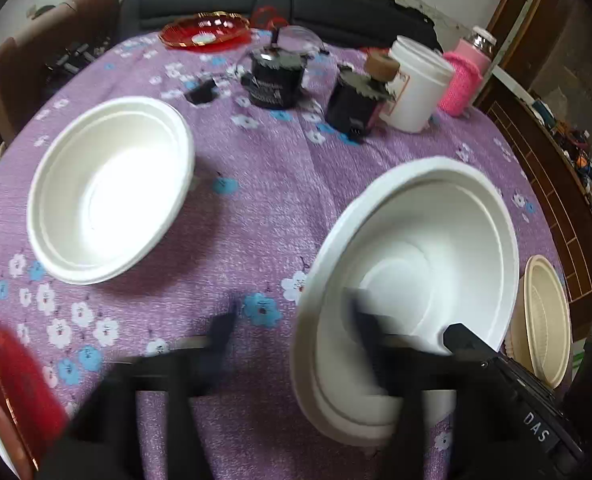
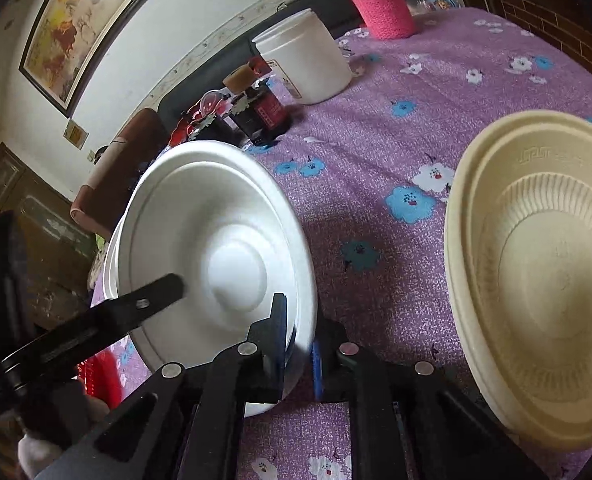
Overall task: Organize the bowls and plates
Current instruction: 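Lift and carry the white bowl with the right tool to the plate stack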
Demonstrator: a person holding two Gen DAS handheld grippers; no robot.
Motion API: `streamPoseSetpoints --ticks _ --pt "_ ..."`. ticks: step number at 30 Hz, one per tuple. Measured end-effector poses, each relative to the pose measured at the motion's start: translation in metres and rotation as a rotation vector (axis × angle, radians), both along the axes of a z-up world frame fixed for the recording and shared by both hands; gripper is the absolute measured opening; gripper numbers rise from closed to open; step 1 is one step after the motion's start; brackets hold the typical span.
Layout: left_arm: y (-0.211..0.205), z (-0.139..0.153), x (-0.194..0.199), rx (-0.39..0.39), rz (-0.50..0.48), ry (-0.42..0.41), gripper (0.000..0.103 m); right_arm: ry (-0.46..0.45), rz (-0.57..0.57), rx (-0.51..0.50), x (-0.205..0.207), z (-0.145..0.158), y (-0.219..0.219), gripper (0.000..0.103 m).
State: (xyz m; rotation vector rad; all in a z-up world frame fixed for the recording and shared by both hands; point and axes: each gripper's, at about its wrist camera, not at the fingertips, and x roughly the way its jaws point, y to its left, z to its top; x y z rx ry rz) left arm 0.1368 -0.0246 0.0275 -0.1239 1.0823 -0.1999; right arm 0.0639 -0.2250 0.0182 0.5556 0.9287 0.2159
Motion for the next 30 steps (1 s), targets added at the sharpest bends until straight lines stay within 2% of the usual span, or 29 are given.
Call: streamPoseSetpoints --ticks 1,5,7,11,19,27,30 --pt "-0.001 0.000 0.000 -0.022 -0.011 0.012 0.013 -0.003 0.002 0.007 0.000 0.000 0.000 0.011" --pt "-0.005 0.011 -0.016 0.045 -0.017 -0.042 0.013 -0.031 0.000 0.006 -0.003 0.005 0.002 0.011" --pt "-0.001 0.021 -0.027 0.049 -0.013 -0.064 0.013 -0.065 0.011 0.029 -0.005 0.011 0.003 0.011" --pt "0.017 0.038 -0.053 0.050 0.010 -0.086 0.013 -0.137 0.058 0.055 -0.013 0.023 0.015 0.012" --pt "0.071 0.050 -0.125 0.084 0.085 -0.109 0.016 -0.175 0.208 0.150 -0.030 0.035 0.061 0.012" --pt "0.133 0.066 -0.173 0.057 0.185 -0.138 0.016 -0.218 0.315 0.070 -0.071 0.059 0.135 0.012" --pt "0.154 0.073 -0.187 0.069 0.226 -0.161 0.016 -0.227 0.347 0.050 -0.077 0.066 0.159 0.012"
